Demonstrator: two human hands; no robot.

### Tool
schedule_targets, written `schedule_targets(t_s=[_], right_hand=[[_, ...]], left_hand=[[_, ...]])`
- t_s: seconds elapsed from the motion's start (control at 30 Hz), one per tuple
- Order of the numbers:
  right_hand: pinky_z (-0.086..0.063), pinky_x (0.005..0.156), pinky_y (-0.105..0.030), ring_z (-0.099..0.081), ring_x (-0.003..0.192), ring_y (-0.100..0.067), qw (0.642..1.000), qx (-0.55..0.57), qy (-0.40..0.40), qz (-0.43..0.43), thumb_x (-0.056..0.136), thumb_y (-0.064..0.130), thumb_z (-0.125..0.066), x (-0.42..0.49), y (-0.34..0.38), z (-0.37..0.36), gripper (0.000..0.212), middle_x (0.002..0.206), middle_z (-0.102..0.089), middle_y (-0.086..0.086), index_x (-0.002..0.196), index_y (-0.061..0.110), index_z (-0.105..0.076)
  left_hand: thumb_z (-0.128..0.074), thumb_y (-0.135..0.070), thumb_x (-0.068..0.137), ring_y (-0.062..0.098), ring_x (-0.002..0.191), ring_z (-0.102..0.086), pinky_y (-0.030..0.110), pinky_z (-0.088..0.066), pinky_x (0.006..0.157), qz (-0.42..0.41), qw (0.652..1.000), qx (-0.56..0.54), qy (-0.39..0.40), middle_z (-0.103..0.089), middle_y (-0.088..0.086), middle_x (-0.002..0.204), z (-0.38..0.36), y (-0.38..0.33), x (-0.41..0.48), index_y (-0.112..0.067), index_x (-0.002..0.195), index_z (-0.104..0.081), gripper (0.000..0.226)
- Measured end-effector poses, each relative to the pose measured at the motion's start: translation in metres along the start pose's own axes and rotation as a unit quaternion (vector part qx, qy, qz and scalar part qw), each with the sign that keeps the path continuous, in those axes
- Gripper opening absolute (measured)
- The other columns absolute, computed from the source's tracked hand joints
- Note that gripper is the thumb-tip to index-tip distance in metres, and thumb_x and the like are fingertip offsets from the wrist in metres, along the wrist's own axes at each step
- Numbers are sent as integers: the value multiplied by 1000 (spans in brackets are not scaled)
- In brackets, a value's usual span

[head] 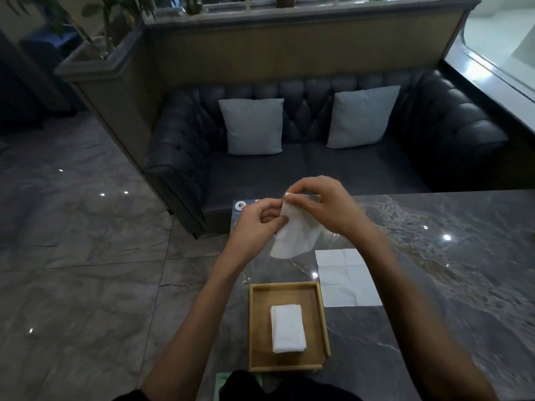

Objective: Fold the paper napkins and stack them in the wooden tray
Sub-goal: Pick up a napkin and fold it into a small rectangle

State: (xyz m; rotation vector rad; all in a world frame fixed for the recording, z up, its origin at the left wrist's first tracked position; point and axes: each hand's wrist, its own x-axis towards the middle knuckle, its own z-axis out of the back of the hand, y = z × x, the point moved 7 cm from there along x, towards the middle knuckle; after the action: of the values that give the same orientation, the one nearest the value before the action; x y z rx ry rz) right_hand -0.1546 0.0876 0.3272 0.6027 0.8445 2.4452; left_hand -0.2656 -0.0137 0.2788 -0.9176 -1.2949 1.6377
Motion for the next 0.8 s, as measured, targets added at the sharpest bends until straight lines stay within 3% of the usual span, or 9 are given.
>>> schedule_targets(t_s=[0.1, 0.23, 0.4, 0.53, 0.63, 0.8], right_hand=[[-56, 85, -39, -65, 89, 1, 999, 41, 8, -25, 92, 36, -66, 1, -2, -2, 14, 91, -69, 22, 97, 26, -75], [-57, 81, -40, -66, 87, -3, 998, 55, 13, -9, 86, 44, -66, 3, 1, -2, 15, 90, -72, 17, 92, 34, -76], [-58, 80, -35, -66, 88, -3, 998, 56, 27, -19, 84, 53, -61, 3, -6, 2, 22, 92, -71, 20, 94, 39, -75], [-51, 72, -20, -64, 86, 3, 995, 74, 43, -41, 87, 43, -67, 2, -20, 8, 5, 88, -72, 20, 88, 44, -71], [-47, 67, -11, -63, 85, 7, 995, 87, 37, -38, 89, 36, -69, 3, -18, 11, 13, 86, -70, 22, 84, 48, -68], [-49, 71, -17, -64, 86, 3, 992, 103, 47, -54, 87, 38, -71, 6, -17, 9, 7, 86, -71, 18, 84, 44, -71]], left_hand=[[-68, -11, 93, 13, 97, -73, 30, -58, 82, 10, 1000, 1, 14, -77, -1, 103, 1, 3, -1, -27, 106, -71, 21], [-62, -28, 98, 13, 92, -74, 29, -59, 79, 22, 999, -2, 33, -78, -2, 101, -2, 6, -3, -18, 112, -73, 20], [-61, -25, 99, 14, 96, -74, 29, -61, 81, 17, 999, -31, 11, -78, -3, 104, 1, 4, -5, -15, 114, -74, 22], [-63, -20, 97, 16, 96, -75, 32, -62, 80, 21, 999, -45, 14, -78, 0, 104, 3, 2, -5, -17, 115, -73, 20], [-65, -14, 95, 19, 97, -75, 37, -62, 83, 30, 998, -56, 22, -79, 3, 105, 1, 2, -2, -15, 117, -71, 22], [-69, -15, 93, 23, 101, -74, 41, -61, 88, 23, 996, -85, 25, -77, 9, 110, -4, -4, -2, -8, 122, -68, 30]])
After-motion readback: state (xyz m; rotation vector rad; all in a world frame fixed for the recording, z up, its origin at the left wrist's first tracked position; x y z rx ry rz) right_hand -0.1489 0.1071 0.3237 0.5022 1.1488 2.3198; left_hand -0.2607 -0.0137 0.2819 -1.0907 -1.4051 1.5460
